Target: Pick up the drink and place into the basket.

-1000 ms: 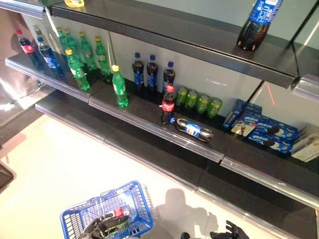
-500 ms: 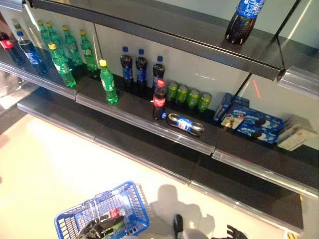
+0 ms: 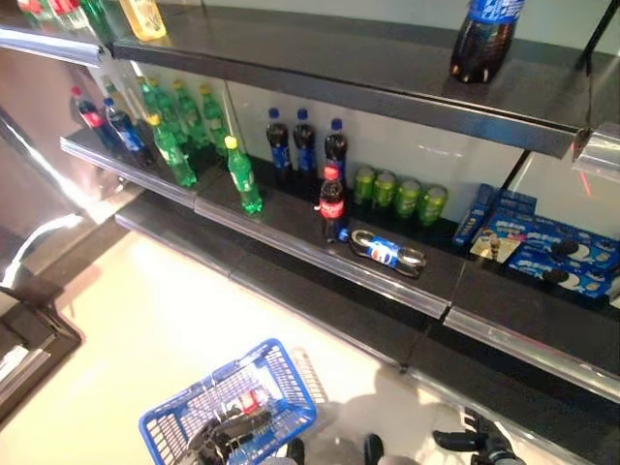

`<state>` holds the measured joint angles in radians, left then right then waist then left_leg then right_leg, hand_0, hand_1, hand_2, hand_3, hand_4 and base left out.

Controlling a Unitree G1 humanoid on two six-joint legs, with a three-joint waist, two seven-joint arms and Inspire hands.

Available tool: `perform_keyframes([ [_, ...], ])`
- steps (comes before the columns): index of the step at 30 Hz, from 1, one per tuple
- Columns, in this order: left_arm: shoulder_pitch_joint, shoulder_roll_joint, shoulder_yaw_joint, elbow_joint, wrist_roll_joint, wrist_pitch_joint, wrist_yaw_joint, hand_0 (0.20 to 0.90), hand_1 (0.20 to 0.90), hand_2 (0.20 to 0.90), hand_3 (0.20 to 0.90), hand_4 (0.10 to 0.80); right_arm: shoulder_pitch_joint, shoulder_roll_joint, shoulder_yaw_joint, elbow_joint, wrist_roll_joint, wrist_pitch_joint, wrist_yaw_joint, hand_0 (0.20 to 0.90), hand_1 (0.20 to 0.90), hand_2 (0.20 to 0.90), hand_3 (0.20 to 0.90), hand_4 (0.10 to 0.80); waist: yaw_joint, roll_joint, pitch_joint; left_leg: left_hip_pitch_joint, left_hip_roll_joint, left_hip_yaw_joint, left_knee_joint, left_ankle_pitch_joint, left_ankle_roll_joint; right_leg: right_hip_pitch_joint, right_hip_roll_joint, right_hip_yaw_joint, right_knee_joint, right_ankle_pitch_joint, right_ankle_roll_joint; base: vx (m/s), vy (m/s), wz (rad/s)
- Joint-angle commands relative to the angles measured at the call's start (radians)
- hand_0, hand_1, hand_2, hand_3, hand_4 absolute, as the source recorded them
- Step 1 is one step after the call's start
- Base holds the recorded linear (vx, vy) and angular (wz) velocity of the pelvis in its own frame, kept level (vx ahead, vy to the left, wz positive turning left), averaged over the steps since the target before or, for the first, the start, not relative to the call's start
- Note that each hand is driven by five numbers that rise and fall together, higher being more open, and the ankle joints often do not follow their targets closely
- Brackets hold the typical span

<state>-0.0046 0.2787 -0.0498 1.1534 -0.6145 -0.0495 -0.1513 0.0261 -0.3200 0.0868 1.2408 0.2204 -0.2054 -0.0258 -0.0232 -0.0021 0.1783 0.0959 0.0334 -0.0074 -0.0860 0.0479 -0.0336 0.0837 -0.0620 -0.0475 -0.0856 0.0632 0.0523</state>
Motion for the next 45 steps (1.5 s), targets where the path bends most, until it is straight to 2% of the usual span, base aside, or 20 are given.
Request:
perform_keyframes([
  [1, -0.087, 0.031, 0.05, -0.046, -0.05, -0.099, -0.064, 0.3, 0.3, 0.3, 0.2, 0.1, 0.011, -0.033, -0.004, 0.002, -0.024, -0.055, 0.002, 0.9, 0.9, 0.9, 0.9, 0.8, 0.005, -0.008, -0.056, -0.013, -0.018, -0.013, 0.009, -0.035, -0.01, -0.03, -0.014, 0.024, 0.108, -0.06, 0.06, 0.119, 0.037, 0.02],
  [10, -0.05, 0.043, 0.076, -0.02, -0.039, -0.095, -0.084, 0.3, 0.3, 0.3, 0.2, 0.1, 0.032, -0.014, 0.001, -0.01, -0.047, -0.037, 0.0, 0.9, 0.9, 0.9, 0.9, 0.8, 0.011, -0.018, -0.079, 0.007, -0.019, 0.018, -0.001, -0.055, 0.001, 0.001, -0.02, 0.01, 0.061, -0.049, 0.064, 0.069, 0.004, -0.03],
  [21, -0.04, 0.041, 0.083, -0.041, -0.067, -0.097, -0.065, 0.3, 0.3, 0.3, 0.2, 0.1, 0.024, -0.034, 0.003, -0.012, -0.053, -0.015, 0.003, 0.9, 0.9, 0.9, 0.9, 0.8, 0.031, -0.02, -0.06, -0.022, -0.006, 0.047, -0.001, -0.047, -0.013, -0.007, -0.035, -0.031, 0.002, -0.008, 0.072, 0.049, -0.005, 0.0],
  [24, -0.062, 0.039, 0.064, -0.066, -0.092, -0.099, -0.049, 0.3, 0.3, 0.3, 0.2, 0.1, 0.006, -0.046, 0.011, -0.021, -0.042, -0.011, -0.004, 0.9, 0.9, 0.9, 0.9, 0.8, 0.032, -0.013, -0.032, -0.058, 0.001, 0.052, -0.001, -0.036, -0.015, -0.049, -0.041, -0.04, 0.008, 0.002, 0.074, -0.073, 0.004, 0.08],
  [27, -0.148, 0.039, 0.021, -0.089, -0.141, -0.115, -0.02, 0.3, 0.3, 0.3, 0.2, 0.1, -0.085, -0.058, 0.051, -0.027, 0.001, -0.02, -0.025, 0.9, 0.9, 0.9, 0.9, 0.8, 0.034, -0.004, 0.046, -0.141, 0.006, 0.055, -0.001, -0.008, -0.014, -0.145, -0.043, -0.047, 0.021, 0.026, 0.073, -0.323, -0.014, 0.2],
  [34, -0.22, 0.043, -0.022, -0.114, -0.183, -0.136, 0.0, 0.3, 0.3, 0.3, 0.2, 0.1, -0.171, -0.083, 0.106, -0.072, 0.015, -0.041, -0.054, 0.9, 0.9, 0.9, 0.9, 0.8, 0.032, 0.003, 0.144, -0.232, -0.014, 0.046, -0.001, 0.025, -0.008, -0.245, -0.035, -0.028, 0.022, 0.054, 0.07, -0.179, 0.006, 0.1],
  [36, -0.229, 0.045, -0.029, -0.116, -0.2, -0.139, 0.004, 0.3, 0.3, 0.3, 0.2, 0.1, -0.184, -0.094, 0.116, -0.082, 0.006, -0.049, -0.054, 0.9, 0.9, 0.9, 0.9, 0.8, 0.029, 0.002, 0.157, -0.247, -0.019, 0.042, 0.013, 0.024, -0.01, -0.262, -0.036, -0.016, 0.011, 0.068, 0.071, -0.118, 0.017, 0.09],
  [45, -0.285, 0.06, -0.052, -0.119, -0.219, -0.153, 0.008, 0.3, 0.3, 0.3, 0.2, 0.1, -0.242, -0.106, 0.183, -0.181, -0.013, -0.137, -0.118, 0.9, 0.9, 0.9, 0.9, 0.8, 0.041, -0.022, 0.231, -0.38, -0.03, 0.021, 0.225, -0.03, -0.002, -0.346, -0.056, -0.031, 0.153, 0.02, 0.055, -0.114, -0.031, 0.01],
])
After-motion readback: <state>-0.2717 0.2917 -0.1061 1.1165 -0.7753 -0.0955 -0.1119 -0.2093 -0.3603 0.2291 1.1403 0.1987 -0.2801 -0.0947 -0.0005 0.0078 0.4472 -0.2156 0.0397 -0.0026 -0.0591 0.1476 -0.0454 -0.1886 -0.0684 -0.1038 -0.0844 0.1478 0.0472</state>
